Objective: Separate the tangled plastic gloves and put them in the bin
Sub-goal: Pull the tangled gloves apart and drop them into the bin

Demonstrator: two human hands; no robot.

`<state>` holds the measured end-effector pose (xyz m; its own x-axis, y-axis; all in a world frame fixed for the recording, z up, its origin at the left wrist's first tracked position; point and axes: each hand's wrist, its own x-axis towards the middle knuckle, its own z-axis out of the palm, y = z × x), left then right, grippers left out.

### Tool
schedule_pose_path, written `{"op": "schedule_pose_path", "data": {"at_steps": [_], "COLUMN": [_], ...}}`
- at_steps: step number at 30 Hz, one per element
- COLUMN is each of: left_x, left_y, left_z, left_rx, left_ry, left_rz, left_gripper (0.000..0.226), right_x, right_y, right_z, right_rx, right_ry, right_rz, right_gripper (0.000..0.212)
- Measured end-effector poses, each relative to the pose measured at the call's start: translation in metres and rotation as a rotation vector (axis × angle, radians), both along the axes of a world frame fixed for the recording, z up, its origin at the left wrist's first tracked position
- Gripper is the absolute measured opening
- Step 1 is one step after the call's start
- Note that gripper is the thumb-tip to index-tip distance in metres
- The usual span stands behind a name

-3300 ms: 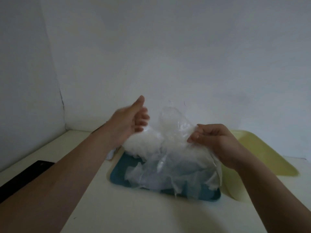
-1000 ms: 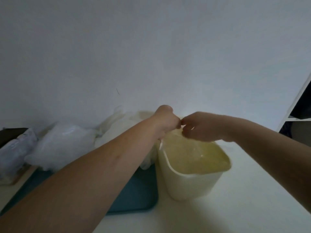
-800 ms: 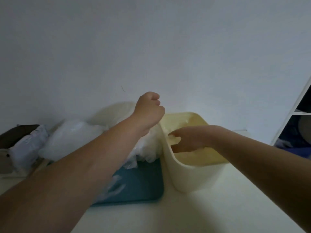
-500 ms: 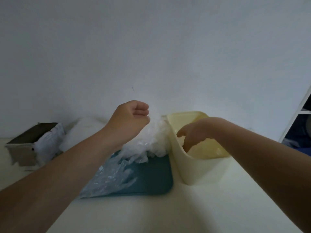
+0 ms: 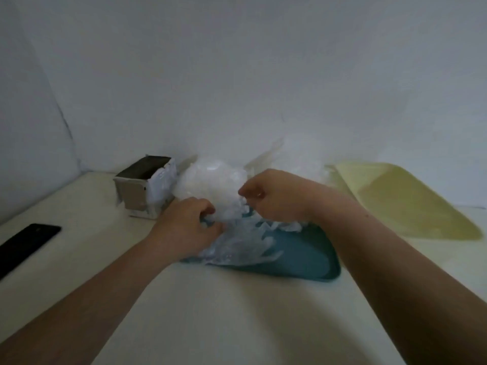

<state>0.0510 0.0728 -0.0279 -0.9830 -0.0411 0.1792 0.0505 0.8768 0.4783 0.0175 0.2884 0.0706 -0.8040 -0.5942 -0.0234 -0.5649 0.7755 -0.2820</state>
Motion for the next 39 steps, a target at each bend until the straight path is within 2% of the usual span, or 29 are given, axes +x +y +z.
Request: {"op": "schedule_pose_path", "data": {"at_steps": [4, 6, 9, 13, 15, 18, 19, 20, 22, 24, 28, 31, 33, 37, 39], "left_x": [0.006, 0.005, -0.005, -0.020, -0.023, -0.026, -0.028, -0.029, -0.031, -0.032, -0.030, -0.030, -0.030, -0.027, -0.028], "left_y": [-0.017, -0.022, -0.024, -0.022, -0.016, -0.006, -0.006, -0.008, -0.020, -0.032, -0.036, -0.030, -0.025, -0.014, -0.014], "left_z": [-0.022, -0.027, -0.025, 0.007, 0.024, 0.036, 0.036, 0.035, 0.029, 0.023, 0.018, 0.020, 0.020, 0.021, 0.019], "left_rx": [0.118, 0.202, 0.320, 0.382, 0.410, 0.516, 0.517, 0.509, 0.540, 0.621, 0.733, 0.902, 0.952, 1.107, 1.171], "left_ry": [0.050, -0.025, -0.062, 0.027, 0.046, 0.095, 0.095, 0.084, 0.030, -0.056, -0.142, -0.131, -0.152, -0.174, -0.111], "left_rz": [-0.011, -0.004, -0.043, -0.085, -0.152, -0.201, -0.192, -0.173, -0.135, -0.134, -0.180, -0.149, -0.162, -0.191, -0.161], "left_gripper": [0.042, 0.038, 0.015, 0.011, 0.015, 0.013, 0.015, 0.021, 0.049, 0.068, 0.028, 0.042, 0.049, 0.036, 0.032], "right_x": [-0.013, -0.023, -0.032, -0.034, -0.036, -0.037, -0.039, -0.041, -0.044, -0.048, -0.055, -0.053, -0.051, -0.043, -0.042], "right_y": [-0.029, -0.035, -0.036, -0.025, -0.021, -0.014, -0.010, -0.006, 0.001, 0.004, 0.001, -0.001, -0.003, -0.010, -0.012], "right_z": [-0.052, -0.067, -0.075, -0.066, -0.062, -0.060, -0.060, -0.061, -0.063, -0.066, -0.072, -0.072, -0.071, -0.070, -0.070], "right_rx": [-0.045, -0.063, -0.063, -0.256, -0.409, -0.680, -0.739, -0.773, -0.849, -0.944, -1.067, -1.103, -1.145, -1.151, -1.159], "right_ry": [-0.136, -0.146, -0.137, -0.145, -0.177, -0.322, -0.345, -0.360, -0.400, -0.428, -0.451, -0.455, -0.494, -0.573, -0.614], "right_rz": [-0.035, -0.076, -0.069, 0.006, 0.049, 0.063, 0.037, 0.010, -0.032, -0.104, -0.244, -0.241, -0.188, -0.092, -0.082], "right_gripper": [0.047, 0.050, 0.056, 0.068, 0.057, 0.015, 0.008, 0.014, 0.022, 0.020, 0.015, 0.004, 0.015, 0.043, 0.050]}}
